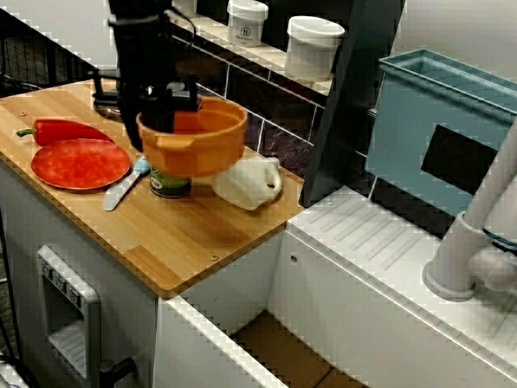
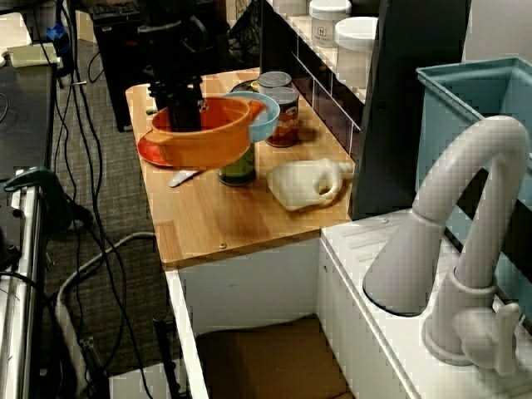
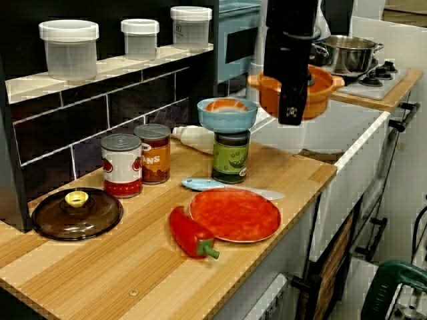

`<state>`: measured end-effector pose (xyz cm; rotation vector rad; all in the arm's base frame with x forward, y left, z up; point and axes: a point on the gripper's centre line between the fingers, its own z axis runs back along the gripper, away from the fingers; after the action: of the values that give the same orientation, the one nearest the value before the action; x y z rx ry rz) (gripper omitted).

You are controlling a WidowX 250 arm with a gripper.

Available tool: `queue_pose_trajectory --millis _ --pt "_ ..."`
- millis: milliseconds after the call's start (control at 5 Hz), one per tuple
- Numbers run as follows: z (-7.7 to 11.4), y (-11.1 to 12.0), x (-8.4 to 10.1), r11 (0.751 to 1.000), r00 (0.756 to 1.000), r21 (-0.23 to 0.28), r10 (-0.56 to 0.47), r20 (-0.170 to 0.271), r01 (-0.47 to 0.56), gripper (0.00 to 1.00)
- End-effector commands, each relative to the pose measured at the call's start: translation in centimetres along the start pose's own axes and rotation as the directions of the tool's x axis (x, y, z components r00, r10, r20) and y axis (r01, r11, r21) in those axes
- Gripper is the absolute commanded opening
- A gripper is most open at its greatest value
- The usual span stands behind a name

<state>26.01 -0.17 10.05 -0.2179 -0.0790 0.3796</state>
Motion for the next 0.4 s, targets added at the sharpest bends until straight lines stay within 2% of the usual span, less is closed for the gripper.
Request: queue_pose_trajectory --millis 0,200 --pt "0.34 0.68 -0.34 1.0 1.0 -0.001 -0.007 0.025 0.007 0.0" --pt "0.52 0.79 -0.59 1.0 1.0 -0.007 -0.008 0.023 0.008 0.0"
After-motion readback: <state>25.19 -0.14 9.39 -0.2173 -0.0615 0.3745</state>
